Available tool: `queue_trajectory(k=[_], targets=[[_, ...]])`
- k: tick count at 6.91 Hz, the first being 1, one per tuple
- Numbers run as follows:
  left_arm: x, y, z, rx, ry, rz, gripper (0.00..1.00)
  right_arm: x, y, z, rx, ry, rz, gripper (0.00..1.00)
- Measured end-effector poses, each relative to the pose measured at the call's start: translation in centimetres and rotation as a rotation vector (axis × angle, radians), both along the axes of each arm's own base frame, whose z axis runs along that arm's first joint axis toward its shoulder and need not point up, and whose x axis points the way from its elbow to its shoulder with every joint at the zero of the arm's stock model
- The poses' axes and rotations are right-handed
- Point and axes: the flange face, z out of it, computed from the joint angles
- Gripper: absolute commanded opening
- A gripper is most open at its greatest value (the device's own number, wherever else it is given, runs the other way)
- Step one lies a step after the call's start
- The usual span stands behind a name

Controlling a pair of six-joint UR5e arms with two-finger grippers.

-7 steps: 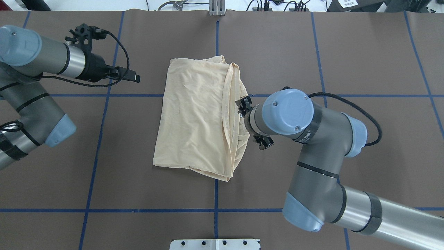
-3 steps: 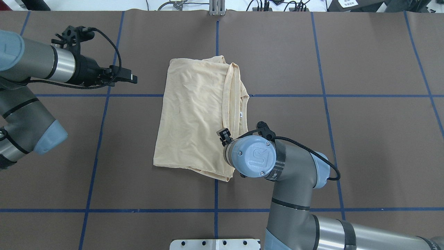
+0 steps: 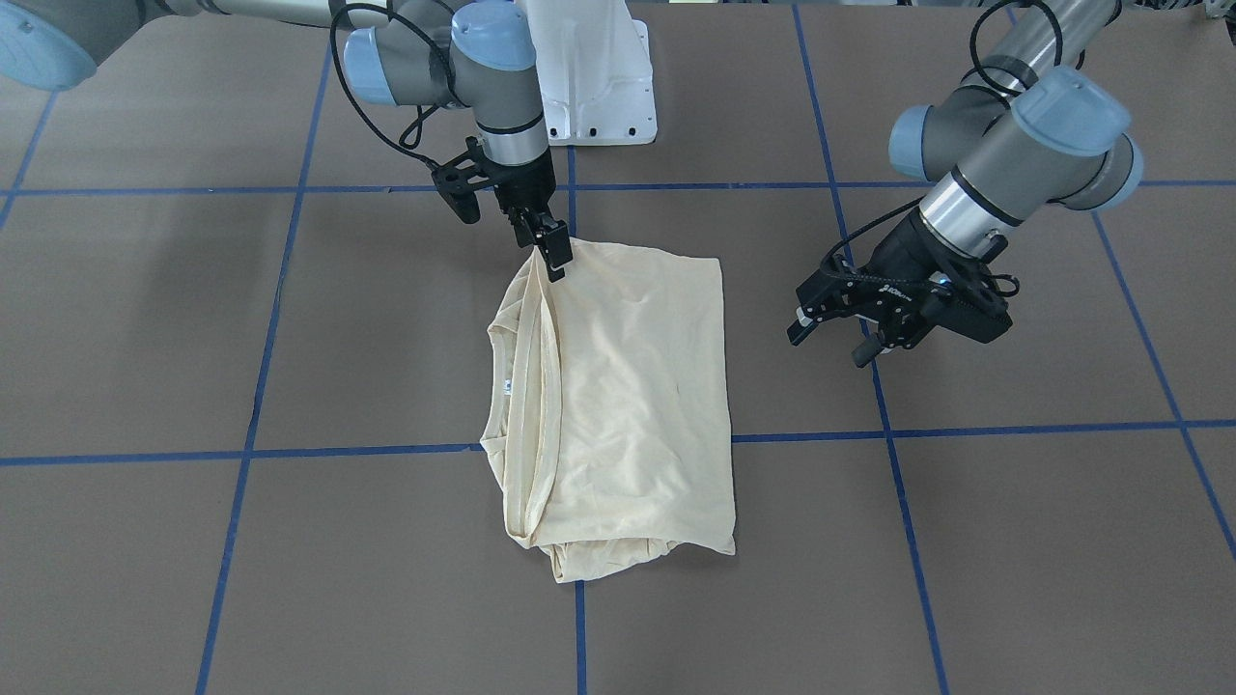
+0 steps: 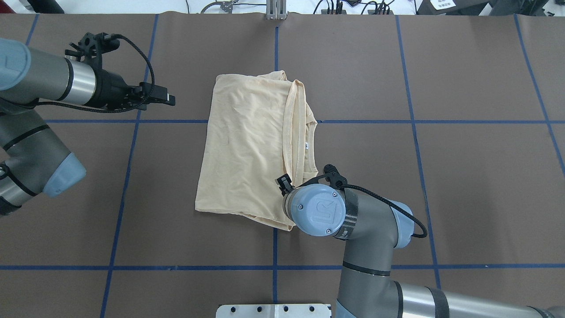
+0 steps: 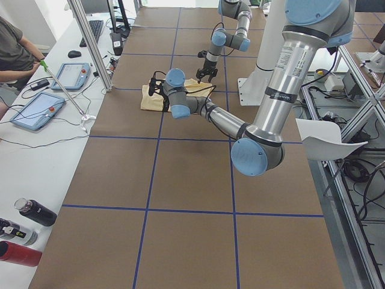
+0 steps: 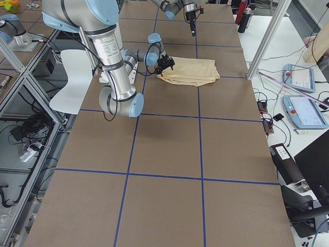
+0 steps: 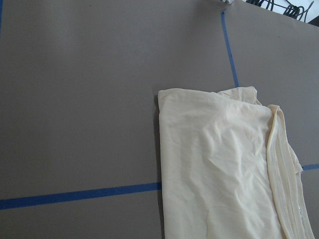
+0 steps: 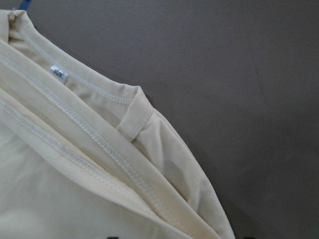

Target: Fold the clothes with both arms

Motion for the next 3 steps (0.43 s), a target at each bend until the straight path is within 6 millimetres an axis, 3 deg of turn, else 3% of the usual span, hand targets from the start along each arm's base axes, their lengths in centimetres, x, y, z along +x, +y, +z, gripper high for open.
queue_trajectory(k=[3], targets=[[-0.11,0.13,-0.01,-0.003,0.002,-0.001,1.00,-0.66,0.77,0.71,-0.002,0.014,-0.011,0.74]])
